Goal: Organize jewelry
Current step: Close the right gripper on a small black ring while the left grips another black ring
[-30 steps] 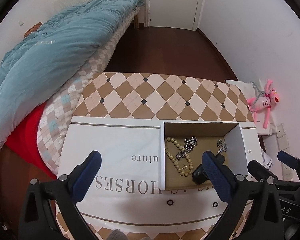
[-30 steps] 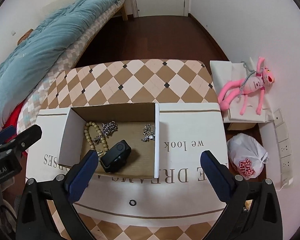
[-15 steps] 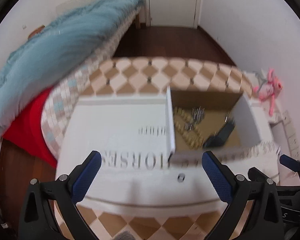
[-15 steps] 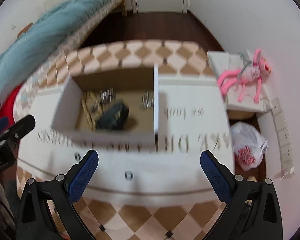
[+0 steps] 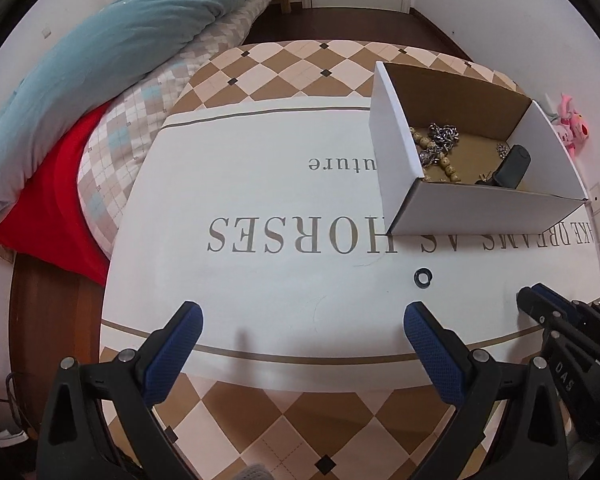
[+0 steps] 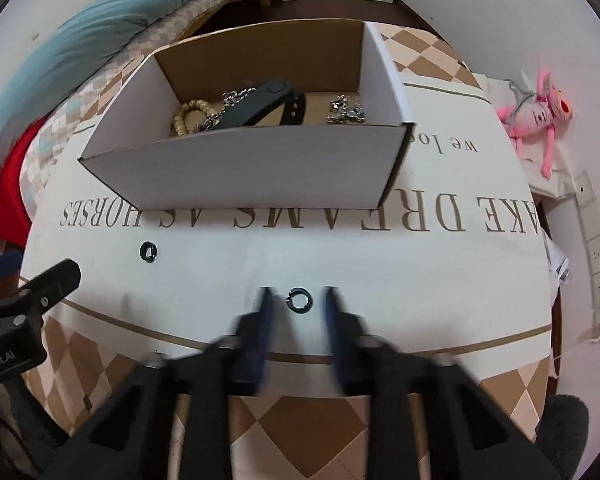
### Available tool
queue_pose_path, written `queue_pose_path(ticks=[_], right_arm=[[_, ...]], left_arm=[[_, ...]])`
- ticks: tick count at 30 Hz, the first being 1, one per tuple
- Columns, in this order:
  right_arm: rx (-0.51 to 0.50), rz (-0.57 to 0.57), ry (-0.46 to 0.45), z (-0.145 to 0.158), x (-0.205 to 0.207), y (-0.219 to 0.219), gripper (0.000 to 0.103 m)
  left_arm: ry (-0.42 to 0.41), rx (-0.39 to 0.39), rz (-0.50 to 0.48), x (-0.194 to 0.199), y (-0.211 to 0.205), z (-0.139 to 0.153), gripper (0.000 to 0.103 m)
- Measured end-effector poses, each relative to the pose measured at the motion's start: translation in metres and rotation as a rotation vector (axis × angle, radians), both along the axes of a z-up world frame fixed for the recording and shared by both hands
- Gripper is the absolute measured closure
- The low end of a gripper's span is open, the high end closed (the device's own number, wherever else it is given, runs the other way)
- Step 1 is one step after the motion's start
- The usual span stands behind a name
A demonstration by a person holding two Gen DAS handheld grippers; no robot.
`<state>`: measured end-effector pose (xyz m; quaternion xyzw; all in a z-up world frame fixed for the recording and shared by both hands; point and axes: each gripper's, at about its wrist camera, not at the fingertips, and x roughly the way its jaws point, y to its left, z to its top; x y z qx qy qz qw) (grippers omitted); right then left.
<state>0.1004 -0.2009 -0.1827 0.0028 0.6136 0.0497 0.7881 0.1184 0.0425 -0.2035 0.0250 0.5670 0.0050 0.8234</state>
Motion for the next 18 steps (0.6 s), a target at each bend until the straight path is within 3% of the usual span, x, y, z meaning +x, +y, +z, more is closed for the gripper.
queue_pose_path(ticks=[11,15,18], right_arm=[[0.047,-0.085,-0.02,0.018,-0.001,-0.025,0.091],[0.046,-0.119,-0.008,0.016,0.002,-0.037,0.091],[0.048,-0.143,-0.009,0.017,0.003,-0.044,0.091]], left_arm=[[0.052,-0.067,-0.061,0.013,-0.04,-0.019,0.002],[0.053,-0.055,-0.096,0.017,-0.056,-0.024,0.036],[0.057,-0.068,-0.119,0.019,-0.064,-0.028,0.068]])
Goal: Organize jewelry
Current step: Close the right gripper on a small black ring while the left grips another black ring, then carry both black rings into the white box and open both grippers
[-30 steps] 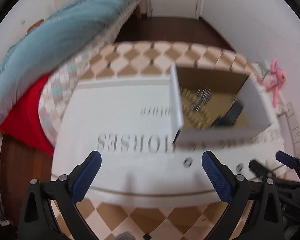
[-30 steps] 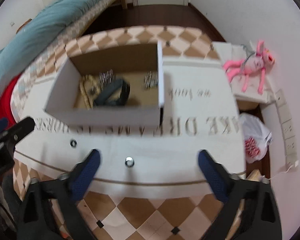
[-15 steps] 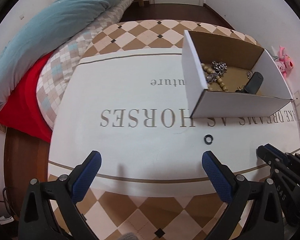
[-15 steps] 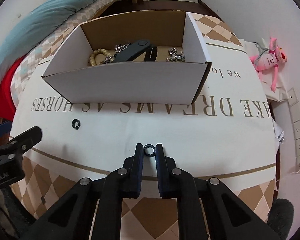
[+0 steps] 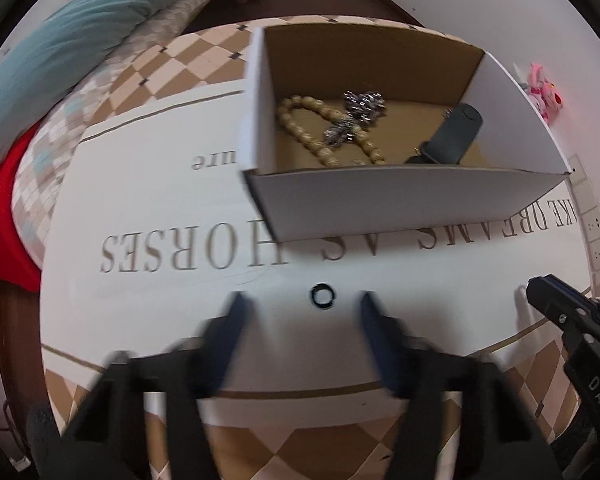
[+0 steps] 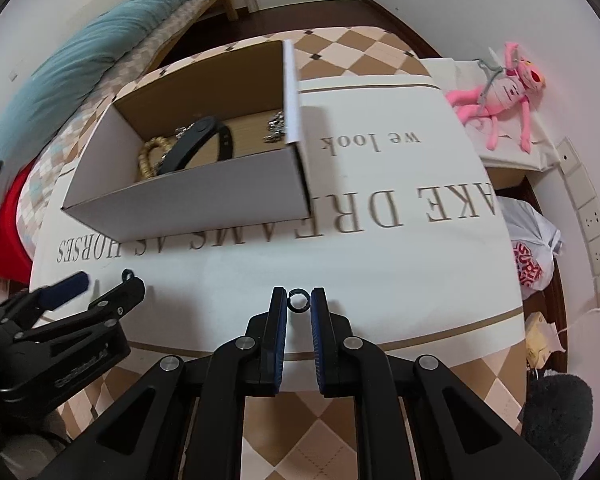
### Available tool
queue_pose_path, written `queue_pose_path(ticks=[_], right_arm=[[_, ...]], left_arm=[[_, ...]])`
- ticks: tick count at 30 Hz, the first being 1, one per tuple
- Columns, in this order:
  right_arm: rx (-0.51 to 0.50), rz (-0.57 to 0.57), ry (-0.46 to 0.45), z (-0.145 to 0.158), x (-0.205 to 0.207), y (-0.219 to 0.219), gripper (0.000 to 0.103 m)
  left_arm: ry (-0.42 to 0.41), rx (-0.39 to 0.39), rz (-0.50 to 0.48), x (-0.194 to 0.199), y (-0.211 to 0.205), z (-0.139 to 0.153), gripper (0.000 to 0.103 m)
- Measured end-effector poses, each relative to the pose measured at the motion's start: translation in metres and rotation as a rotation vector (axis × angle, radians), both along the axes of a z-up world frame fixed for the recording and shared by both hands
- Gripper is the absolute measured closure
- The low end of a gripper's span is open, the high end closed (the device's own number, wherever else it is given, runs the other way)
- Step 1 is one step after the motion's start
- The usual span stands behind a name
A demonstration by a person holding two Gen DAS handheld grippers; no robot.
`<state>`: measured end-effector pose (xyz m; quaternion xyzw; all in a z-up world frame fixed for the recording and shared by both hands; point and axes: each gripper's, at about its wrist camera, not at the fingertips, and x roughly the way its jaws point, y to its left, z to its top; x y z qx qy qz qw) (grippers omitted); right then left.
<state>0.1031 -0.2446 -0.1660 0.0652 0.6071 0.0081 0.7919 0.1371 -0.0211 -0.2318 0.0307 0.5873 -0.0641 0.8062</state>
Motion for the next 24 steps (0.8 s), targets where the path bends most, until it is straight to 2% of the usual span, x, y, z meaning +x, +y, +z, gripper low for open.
queue_pose_path(ticks=[1,3,10,13,15,20,24], right_arm=[[0.003,-0.006,-0.001,0.0,0.001,-0.003,0.091],[0.004,-0.012,-0.004,0.001,0.003,-0.006,0.091],[0.022,-0.023,-0.02,0.009,0.004,-0.009,0.091],[0.051,-0.024,-0.034,0.019,0.004,-0.008,0.091],[0.082,-0.021,-0.053,0.033,0.005,-0.008,0.091],[0.19,-0.005,-0.107,0.072,0.031,-0.009,0.091],[0.22,0.03,-0.116,0.083,0.076,-0.003,0.091]], left_arm=[[-0.008,-0.005,-0.007,0.0,-0.003,0.001,0.081],[-0.012,-0.008,-0.024,0.0,-0.006,0.002,0.093],[-0.035,-0.01,-0.027,-0.006,-0.009,0.01,0.093],[-0.059,-0.052,-0.023,-0.011,-0.001,0.031,0.093],[-0.091,-0.095,-0.027,-0.014,0.002,0.059,0.093],[-0.093,-0.223,-0.032,0.016,0.009,0.103,0.093],[-0.078,-0.222,-0.041,0.059,0.009,0.106,0.093]])
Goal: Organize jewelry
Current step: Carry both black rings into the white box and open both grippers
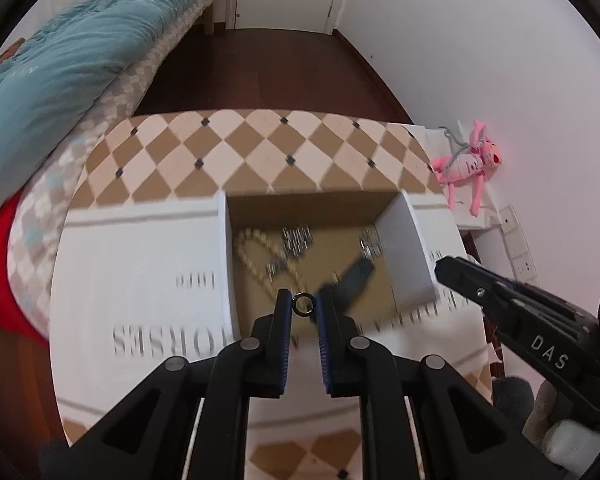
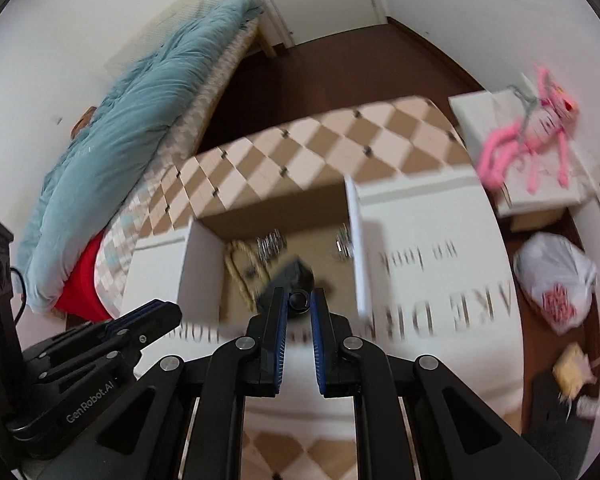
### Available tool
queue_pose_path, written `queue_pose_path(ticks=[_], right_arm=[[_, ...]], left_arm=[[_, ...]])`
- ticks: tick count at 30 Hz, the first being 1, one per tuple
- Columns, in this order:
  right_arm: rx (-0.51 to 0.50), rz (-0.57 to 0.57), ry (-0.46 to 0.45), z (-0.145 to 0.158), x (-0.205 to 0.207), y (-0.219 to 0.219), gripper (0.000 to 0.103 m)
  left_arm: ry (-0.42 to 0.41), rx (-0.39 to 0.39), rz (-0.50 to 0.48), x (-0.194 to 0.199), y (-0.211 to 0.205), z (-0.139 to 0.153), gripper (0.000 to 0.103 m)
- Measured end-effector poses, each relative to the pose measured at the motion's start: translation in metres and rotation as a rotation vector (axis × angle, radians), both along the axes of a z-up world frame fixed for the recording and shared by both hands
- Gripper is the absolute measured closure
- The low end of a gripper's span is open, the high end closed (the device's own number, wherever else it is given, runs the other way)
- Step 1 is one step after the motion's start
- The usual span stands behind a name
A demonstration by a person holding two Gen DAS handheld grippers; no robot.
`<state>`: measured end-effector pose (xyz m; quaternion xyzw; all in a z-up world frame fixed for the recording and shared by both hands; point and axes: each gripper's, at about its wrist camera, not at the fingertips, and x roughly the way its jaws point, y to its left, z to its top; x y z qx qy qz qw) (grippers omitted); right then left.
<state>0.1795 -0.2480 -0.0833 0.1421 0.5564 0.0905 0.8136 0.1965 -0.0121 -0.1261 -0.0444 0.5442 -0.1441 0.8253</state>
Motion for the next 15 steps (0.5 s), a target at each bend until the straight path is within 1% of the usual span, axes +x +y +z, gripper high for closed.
queue_pose_path(ticks=[1,4,5,8,9,11,12,13,14,15], right_arm=[[-0.001,0.005,-0.002,0.0,0.009,0.001,0.091],[-0.002,0.034,0.032,-0.009,0.044,0.007,0.091],[0.004,0.038,0.051,-0.013,0.053,0.007,0.091],[0.034,0.038,0.115,-0.031,0.075,0.006,0.09],[0.046,0.038,0.133,-0.035,0.08,0.005,0.09],[0.052,0.033,0.174,-0.044,0.088,0.004,0.089],[0.051,0.03,0.173,-0.045,0.09,0.003,0.086],[0.048,0.028,0.167,-0.044,0.09,0.003,0.084],[0.047,0.027,0.164,-0.043,0.091,0.002,0.076],[0.046,0.026,0.162,-0.042,0.09,0.002,0.072]], left_arm=[[0.01,0.004,-0.004,0.01,-0.003,-0.002,0.093],[0.06,0.0,-0.02,0.036,-0.005,-0.01,0.093],[0.091,0.0,-0.022,0.045,-0.006,-0.014,0.093],[0.144,-0.014,-0.015,0.061,-0.005,-0.017,0.092],[0.148,-0.01,-0.014,0.064,-0.005,-0.016,0.092],[0.14,0.017,-0.003,0.069,-0.004,-0.012,0.085],[0.13,0.027,0.0,0.07,-0.004,-0.009,0.074],[0.113,0.031,0.003,0.071,-0.003,-0.004,0.057],[0.107,0.037,0.011,0.073,-0.003,-0.003,0.047],[0.094,0.04,0.022,0.073,0.0,0.0,0.038]])
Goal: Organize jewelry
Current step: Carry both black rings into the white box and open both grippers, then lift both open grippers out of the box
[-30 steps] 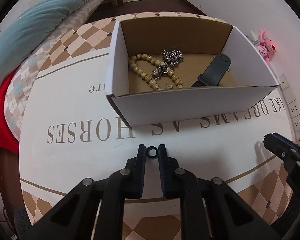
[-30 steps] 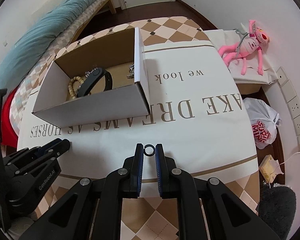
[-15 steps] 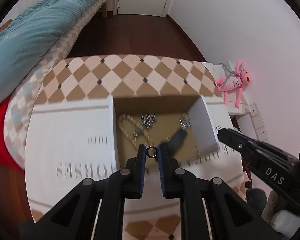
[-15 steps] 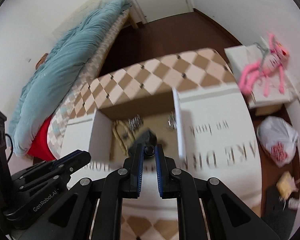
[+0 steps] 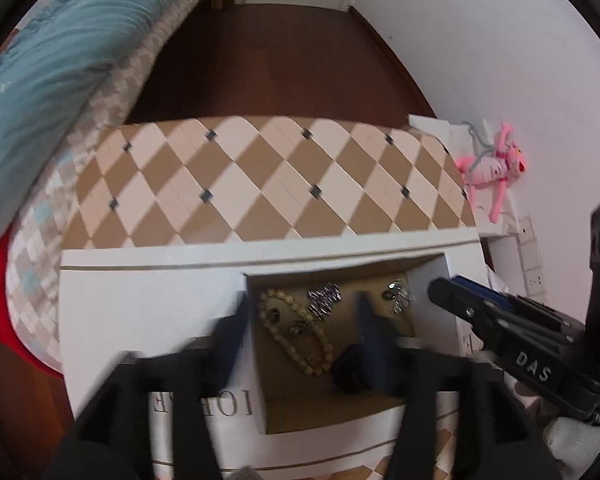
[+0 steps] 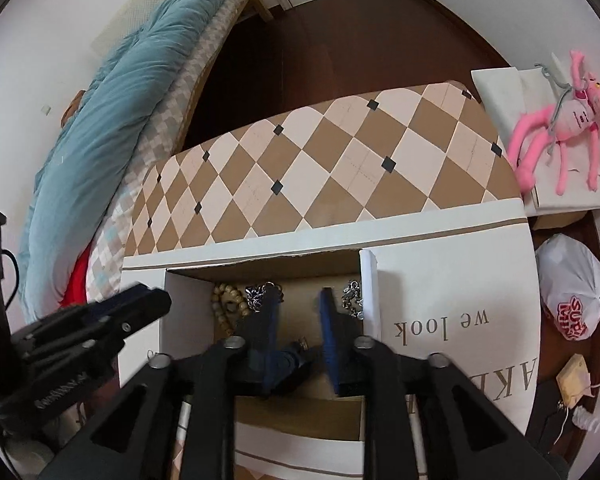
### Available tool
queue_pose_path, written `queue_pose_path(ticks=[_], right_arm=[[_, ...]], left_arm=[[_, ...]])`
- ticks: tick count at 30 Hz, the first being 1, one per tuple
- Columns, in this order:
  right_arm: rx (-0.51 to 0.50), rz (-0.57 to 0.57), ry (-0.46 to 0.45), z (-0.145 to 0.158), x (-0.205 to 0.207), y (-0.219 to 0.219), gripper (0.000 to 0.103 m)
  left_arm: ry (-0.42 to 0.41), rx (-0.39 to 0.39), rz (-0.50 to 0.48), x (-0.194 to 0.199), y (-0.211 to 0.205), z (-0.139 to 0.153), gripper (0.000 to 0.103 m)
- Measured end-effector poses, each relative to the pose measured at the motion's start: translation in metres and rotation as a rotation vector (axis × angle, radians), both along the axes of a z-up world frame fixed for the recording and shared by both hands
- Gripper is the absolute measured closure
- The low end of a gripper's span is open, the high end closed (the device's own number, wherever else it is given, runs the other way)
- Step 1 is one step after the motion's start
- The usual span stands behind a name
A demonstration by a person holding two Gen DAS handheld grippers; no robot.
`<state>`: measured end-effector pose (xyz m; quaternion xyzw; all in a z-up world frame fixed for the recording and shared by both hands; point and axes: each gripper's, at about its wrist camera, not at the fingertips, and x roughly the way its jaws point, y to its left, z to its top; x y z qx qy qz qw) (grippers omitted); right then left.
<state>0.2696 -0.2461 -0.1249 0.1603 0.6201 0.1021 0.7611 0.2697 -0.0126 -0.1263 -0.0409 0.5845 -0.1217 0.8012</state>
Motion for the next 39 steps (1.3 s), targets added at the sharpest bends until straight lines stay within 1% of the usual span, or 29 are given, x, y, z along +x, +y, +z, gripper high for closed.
queue_pose_path(ticks=[3,5,6,7,8,9,10,11,12,13,14,15,16,17,18,23,27,31,36,39], right_arm=[[-0.011,-0.002,-0.018,0.005,-0.003,-0.002,0.072],[-0.041,0.0,-0.037,0.009,-0.007,-0.002,0.072],[-0.057,0.001,-0.04,0.01,-0.008,-0.003,0.072],[-0.089,0.006,-0.049,0.012,-0.011,-0.003,0.072],[-0.099,0.007,-0.056,0.014,-0.013,-0.004,0.072],[-0.114,0.007,-0.061,0.015,-0.016,-0.005,0.07],[-0.151,0.012,-0.065,0.016,-0.02,-0.004,0.068],[-0.181,0.016,-0.072,0.017,-0.023,-0.004,0.061],[-0.209,0.018,-0.08,0.019,-0.026,-0.004,0.051],[-0.231,0.021,-0.085,0.019,-0.029,-0.003,0.045],[-0.261,0.025,-0.094,0.021,-0.033,-0.002,0.033],[-0.283,0.025,-0.101,0.022,-0.036,-0.002,0.02],[-0.306,0.028,-0.109,0.023,-0.039,-0.001,0.014],[-0.332,0.031,-0.115,0.024,-0.043,0.001,0.006],[-0.348,0.032,-0.115,0.024,-0.045,0.001,0.002],[-0.405,0.042,-0.103,0.02,-0.059,0.005,0.0],[-0.403,0.035,-0.092,0.015,-0.068,0.004,0.0],[-0.396,0.024,-0.088,0.017,-0.075,0.003,0.0],[-0.372,0.008,-0.121,0.038,-0.085,-0.001,0.0],[-0.365,-0.001,-0.157,0.058,-0.096,-0.002,0.0]], left_arm=[[-0.011,0.015,0.029,0.0,0.008,0.002,0.037],[-0.017,0.028,0.047,-0.002,0.014,0.001,0.036],[-0.025,0.045,0.059,-0.004,0.018,0.001,0.029],[-0.029,0.055,0.066,-0.005,0.021,0.0,0.019],[-0.033,0.066,0.078,-0.008,0.025,-0.001,0.015],[-0.034,0.075,0.087,-0.011,0.027,-0.002,0.009],[-0.034,0.096,0.099,-0.016,0.031,-0.004,0.005],[-0.034,0.106,0.105,-0.019,0.033,-0.005,0.004],[-0.036,0.112,0.112,-0.023,0.035,-0.006,0.004],[-0.044,0.121,0.118,-0.028,0.036,-0.007,0.003],[-0.058,0.133,0.12,-0.034,0.037,-0.007,0.003],[-0.071,0.14,0.122,-0.039,0.037,-0.007,0.0],[-0.078,0.144,0.122,-0.042,0.038,-0.008,0.0],[-0.088,0.147,0.12,-0.047,0.037,-0.009,0.0],[-0.094,0.15,0.118,-0.05,0.037,-0.01,0.0],[-0.092,0.162,0.126,-0.063,0.034,-0.018,0.0],[-0.088,0.163,0.13,-0.071,0.032,-0.022,0.0],[-0.102,0.16,0.141,-0.08,0.03,-0.014,0.0],[-0.129,0.149,0.17,-0.096,0.032,0.007,0.0],[-0.171,0.154,0.178,-0.11,0.03,0.024,0.0]])
